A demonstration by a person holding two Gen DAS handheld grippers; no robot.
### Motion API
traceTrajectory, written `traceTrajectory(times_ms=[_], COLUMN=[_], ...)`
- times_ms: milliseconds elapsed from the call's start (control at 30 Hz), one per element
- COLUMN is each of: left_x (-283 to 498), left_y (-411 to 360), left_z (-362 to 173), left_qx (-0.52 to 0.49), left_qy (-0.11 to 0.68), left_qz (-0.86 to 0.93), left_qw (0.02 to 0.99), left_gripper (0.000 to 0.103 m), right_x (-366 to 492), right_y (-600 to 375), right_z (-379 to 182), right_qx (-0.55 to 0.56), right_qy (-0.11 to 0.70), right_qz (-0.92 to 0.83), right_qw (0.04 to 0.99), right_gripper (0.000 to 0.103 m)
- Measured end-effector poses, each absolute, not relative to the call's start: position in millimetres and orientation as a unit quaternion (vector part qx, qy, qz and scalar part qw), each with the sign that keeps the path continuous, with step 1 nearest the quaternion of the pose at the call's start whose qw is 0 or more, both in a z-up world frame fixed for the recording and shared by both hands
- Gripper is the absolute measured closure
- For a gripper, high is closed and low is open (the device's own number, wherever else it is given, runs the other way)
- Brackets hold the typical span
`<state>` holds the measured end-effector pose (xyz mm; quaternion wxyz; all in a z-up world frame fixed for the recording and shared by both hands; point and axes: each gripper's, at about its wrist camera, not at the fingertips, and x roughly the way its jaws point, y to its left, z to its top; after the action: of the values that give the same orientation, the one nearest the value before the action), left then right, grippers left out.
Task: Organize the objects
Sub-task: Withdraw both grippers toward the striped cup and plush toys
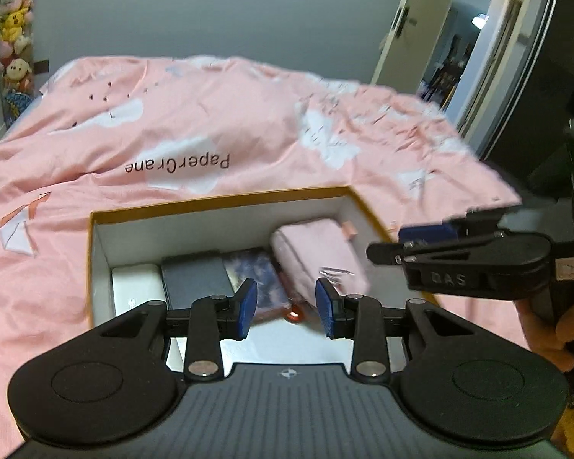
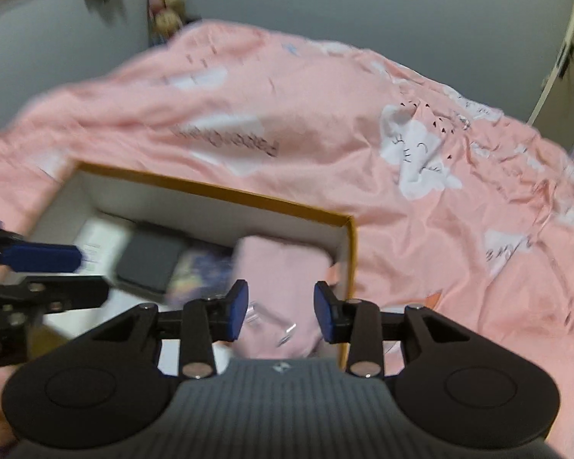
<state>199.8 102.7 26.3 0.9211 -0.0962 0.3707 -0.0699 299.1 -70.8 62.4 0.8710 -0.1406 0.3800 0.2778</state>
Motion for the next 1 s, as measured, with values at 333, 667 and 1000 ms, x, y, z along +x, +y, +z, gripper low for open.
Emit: traceTrajectory(times_ms=[333, 667, 1000], left_x=[97.0, 36.8, 38.9], left_y=[82.1, 88.9, 117.3], left_z=[18.7, -24.1, -62.8], left_qx=[-0.125, -0.190, -0.290], left_qy=[0.394, 0.500, 0.517], left_qz=[-0.049, 0.026, 0.085], left_qw=[0.909, 0.844, 0.801], left_gripper=[0.063, 0.060, 0.039], right_x=[187.0, 125.7, 130.2], right_y=[-139.2, -158.8, -137.9], right_z=[45.1, -14.6, -40.5], right_qx=[-0.049, -0.040, -0.051], right_qy=[0.429, 0.534, 0.533], right_qz=[0.292, 0.305, 0.339], right_qw=[0.853, 0.787, 0.774], right_gripper=[0.063, 0.060, 0.047])
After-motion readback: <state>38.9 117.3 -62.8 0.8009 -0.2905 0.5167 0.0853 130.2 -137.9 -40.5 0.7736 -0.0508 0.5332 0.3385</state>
